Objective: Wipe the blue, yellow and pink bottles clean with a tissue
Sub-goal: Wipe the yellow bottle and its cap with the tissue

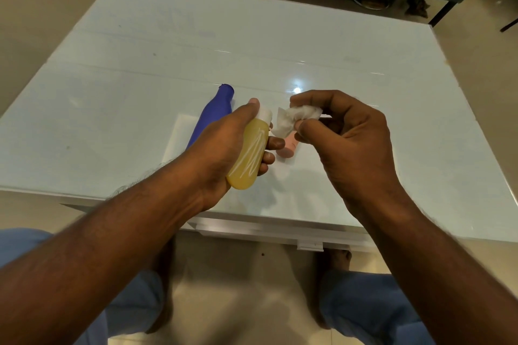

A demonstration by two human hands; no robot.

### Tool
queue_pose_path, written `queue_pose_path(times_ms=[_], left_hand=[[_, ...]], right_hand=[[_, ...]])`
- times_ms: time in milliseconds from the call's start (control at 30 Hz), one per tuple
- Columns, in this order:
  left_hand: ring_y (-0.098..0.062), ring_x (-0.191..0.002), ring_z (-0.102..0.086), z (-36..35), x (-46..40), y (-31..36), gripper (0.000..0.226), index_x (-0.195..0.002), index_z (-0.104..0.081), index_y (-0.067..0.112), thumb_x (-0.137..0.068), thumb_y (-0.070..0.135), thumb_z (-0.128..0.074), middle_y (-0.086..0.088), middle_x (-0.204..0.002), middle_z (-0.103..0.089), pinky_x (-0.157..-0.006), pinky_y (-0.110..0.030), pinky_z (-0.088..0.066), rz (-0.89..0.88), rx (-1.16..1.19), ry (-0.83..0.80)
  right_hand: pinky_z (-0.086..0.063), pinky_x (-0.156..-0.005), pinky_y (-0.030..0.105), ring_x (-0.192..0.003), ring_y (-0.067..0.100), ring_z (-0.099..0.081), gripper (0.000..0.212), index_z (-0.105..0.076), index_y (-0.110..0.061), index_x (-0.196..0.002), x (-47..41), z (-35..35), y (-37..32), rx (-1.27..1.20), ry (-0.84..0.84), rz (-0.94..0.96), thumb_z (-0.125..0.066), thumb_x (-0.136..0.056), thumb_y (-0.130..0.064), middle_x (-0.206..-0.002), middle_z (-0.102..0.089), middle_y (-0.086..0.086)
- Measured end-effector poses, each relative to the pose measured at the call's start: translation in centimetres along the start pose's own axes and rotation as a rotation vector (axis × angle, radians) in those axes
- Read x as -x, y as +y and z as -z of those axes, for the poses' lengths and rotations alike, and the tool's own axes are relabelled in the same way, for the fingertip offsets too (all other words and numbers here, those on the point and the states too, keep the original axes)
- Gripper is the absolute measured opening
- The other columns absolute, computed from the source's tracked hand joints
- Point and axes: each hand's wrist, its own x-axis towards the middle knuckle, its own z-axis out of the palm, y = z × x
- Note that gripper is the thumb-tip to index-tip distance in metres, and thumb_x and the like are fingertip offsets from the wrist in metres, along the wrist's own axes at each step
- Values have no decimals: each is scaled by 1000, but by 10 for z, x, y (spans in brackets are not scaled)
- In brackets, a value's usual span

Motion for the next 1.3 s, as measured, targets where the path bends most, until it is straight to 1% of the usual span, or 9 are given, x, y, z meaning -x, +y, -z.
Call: queue_pose_path(times_ms=[100,367,467,600,733,1000,1133,1200,1300], left_hand=[[-16,-69,-64,0,1,0,43,-104,-64,14,-104,51,-43,-5,-78,-75,-67,-29,-55,1,-7,3],[-17,-70,-63,0,1,0,42,-101,-65,15,-104,51,-44,-7,-81,-75,-67,-30,-55,-7,-14,7],[-17,-70,-64,0,1,0,42,-102,-65,15,-104,51,-44,-7,-82,-75,-68,-31,-55,-8,-19,5],[-17,-70,-64,0,1,0,42,-103,-65,14,-103,51,-44,-7,-81,-74,-67,-30,-55,-13,-17,3],[-17,-71,-64,0,0,0,42,-104,-65,15,-103,52,-45,-6,-80,-75,-67,-30,-56,-8,-24,11],[-17,-72,-63,1,1,0,44,-109,-64,14,-103,52,-43,-10,-90,-74,-68,-30,-55,-10,-25,-2],[-17,-72,-64,0,1,0,43,-106,-65,14,-103,52,-44,-9,-86,-74,-69,-30,-56,-19,-36,9],[-18,-72,-64,1,0,0,42,-102,-65,15,-103,52,-45,-8,-83,-75,-68,-31,-56,-21,-38,20],[-18,-71,-63,1,0,0,43,-103,-65,14,-103,51,-45,-7,-82,-74,-68,-31,-55,-24,-27,8]], right_hand=[[-67,-87,41,-95,20,-78,29,-81,-22,-112,0,0,0,-1,-5,0,-70,-94,-1,-107,-81,-6],[-65,-75,24,-93,20,-78,30,-80,-22,-111,1,-1,-2,-25,-19,-8,-70,-94,1,-106,-81,-5],[-65,-75,24,-93,20,-78,29,-81,-21,-111,1,-1,-2,-22,-22,-10,-70,-95,0,-106,-81,-5],[-62,-71,20,-92,19,-78,30,-81,-21,-111,2,-1,-3,-38,-25,-15,-69,-94,2,-105,-81,-4],[-63,-73,21,-93,20,-78,28,-80,-18,-113,2,-1,-4,-30,-25,-16,-70,-95,0,-107,-80,-3],[-63,-74,22,-94,20,-78,27,-80,-18,-114,3,-2,-4,-32,-29,-16,-70,-95,0,-108,-80,-2],[-61,-70,18,-92,18,-78,27,-80,-17,-113,3,-2,-6,-48,-34,-23,-70,-95,1,-107,-80,-2],[-61,-70,17,-92,19,-78,27,-80,-17,-113,4,-2,-7,-50,-34,-23,-69,-95,1,-106,-80,-1],[-60,-69,17,-91,20,-78,30,-80,-18,-110,4,-2,-8,-56,-29,-16,-68,-94,3,-104,-81,-1]])
